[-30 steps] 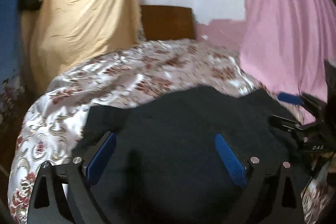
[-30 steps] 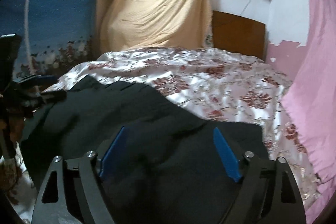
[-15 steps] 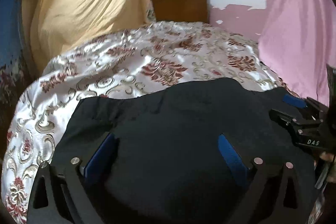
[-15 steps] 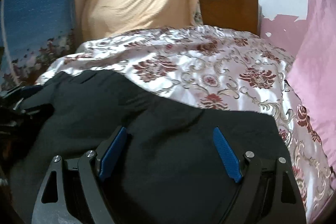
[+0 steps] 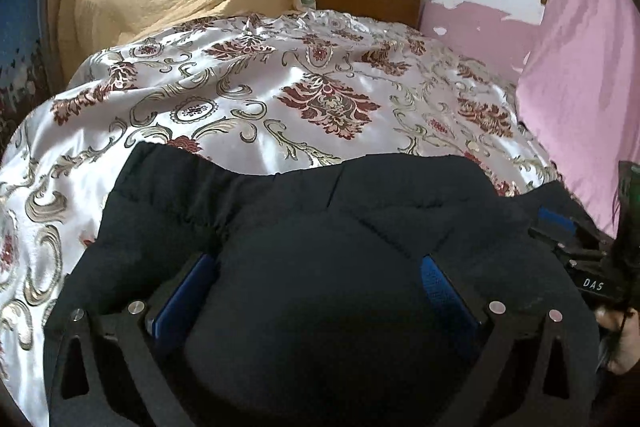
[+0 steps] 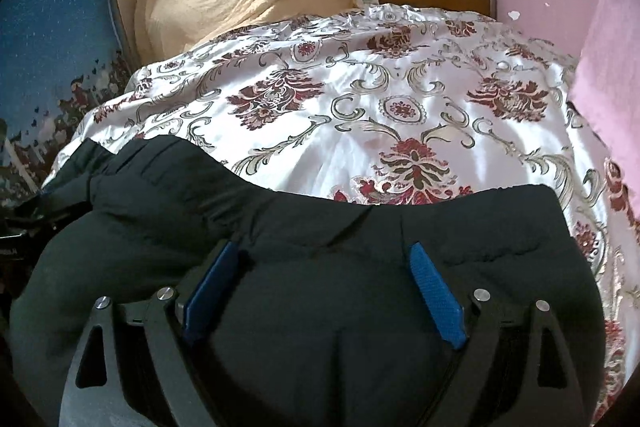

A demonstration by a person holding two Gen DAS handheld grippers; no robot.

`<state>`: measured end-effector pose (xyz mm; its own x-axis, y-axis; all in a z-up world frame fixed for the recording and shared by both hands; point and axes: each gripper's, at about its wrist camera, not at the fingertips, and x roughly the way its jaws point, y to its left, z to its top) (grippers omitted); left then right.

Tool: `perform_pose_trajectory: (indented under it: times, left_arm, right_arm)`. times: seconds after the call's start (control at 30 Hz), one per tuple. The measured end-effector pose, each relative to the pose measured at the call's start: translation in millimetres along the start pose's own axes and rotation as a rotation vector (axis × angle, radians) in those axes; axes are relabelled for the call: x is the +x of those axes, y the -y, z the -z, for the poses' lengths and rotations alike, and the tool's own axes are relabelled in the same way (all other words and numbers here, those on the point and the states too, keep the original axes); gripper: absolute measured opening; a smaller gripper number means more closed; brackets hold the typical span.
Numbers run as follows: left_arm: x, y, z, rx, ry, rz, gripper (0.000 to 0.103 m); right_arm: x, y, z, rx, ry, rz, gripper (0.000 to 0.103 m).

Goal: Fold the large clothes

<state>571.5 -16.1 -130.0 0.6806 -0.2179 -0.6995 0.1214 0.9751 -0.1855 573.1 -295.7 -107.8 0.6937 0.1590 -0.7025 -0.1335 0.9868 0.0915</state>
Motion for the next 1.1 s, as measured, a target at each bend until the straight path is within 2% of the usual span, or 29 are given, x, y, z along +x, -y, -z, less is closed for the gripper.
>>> perform_pose_trajectory:
  times: [0.43, 1.1]
  left_arm:
    - [5.6, -0.5, 5.6, -0.014, 0.045, 0.005, 0.103]
    - [8.0, -2.1, 7.0, -0.017, 0.047, 0.010, 0.103]
  right_arm:
    - [10.4, 2.8, 3.4, 0.026, 0.012, -0.010, 0.087]
    - [16.2, 5.6, 6.0, 0.038, 0.005, -0.019, 0.087]
